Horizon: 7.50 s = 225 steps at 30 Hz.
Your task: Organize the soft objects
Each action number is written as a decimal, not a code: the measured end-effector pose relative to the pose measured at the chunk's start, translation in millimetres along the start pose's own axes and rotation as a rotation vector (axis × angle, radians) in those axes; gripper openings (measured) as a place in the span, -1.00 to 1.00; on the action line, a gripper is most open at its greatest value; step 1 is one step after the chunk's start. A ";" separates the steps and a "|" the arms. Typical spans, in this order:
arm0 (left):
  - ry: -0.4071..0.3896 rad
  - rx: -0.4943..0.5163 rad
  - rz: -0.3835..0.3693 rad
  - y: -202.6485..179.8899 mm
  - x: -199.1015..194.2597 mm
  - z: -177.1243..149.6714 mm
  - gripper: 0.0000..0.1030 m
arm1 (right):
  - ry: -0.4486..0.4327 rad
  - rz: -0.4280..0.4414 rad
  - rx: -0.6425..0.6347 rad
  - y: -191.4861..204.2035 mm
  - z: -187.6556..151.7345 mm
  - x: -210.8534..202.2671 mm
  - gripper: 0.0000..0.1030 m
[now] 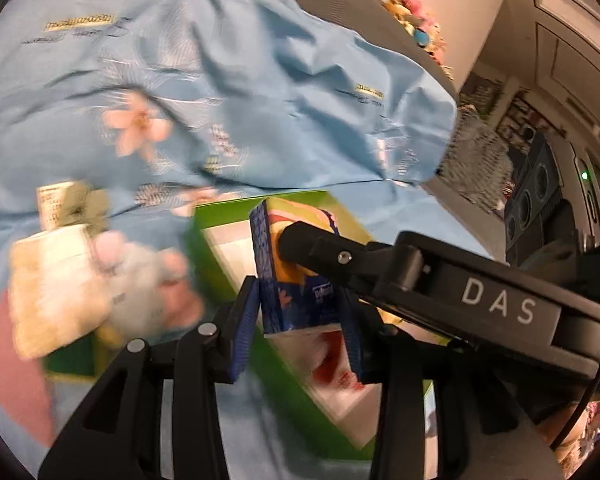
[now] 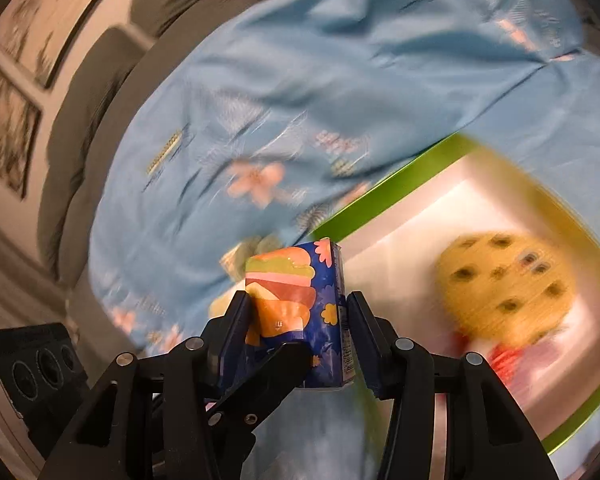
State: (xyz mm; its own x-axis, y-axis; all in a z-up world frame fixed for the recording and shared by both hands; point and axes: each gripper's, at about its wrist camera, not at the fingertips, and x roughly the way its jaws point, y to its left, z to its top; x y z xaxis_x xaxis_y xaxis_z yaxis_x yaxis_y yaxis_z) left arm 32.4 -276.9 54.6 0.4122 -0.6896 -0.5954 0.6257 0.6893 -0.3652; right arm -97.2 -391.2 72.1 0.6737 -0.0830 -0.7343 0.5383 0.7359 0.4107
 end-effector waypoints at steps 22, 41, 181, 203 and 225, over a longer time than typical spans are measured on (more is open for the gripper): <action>0.091 -0.046 0.027 -1.6 27.6 -8.4 0.10 | -0.099 -0.239 0.024 -38.6 6.1 8.8 0.08; 0.051 -0.304 0.454 148.3 -102.9 -96.7 0.56 | -0.058 -0.072 -0.156 26.4 -40.3 26.5 0.63; 0.233 0.037 0.238 -5.0 100.9 5.4 -0.34 | 0.007 -0.289 0.137 -79.0 31.2 52.4 -0.07; 0.003 -0.232 0.480 138.0 -120.4 -71.2 0.57 | -0.194 -0.087 -0.219 43.9 -43.3 10.2 0.87; 0.030 -0.496 0.548 228.6 -150.6 -134.0 0.57 | 0.191 -0.107 -0.483 116.6 -147.0 176.3 0.25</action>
State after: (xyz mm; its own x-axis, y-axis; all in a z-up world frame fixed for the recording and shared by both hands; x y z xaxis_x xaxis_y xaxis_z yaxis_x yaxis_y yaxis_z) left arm 24.6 14.3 -35.1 0.5571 -0.2166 -0.8017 -0.0404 0.9572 -0.2866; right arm 9.9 -221.2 -88.9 0.4992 -0.0842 -0.8624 0.2741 0.9595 0.0649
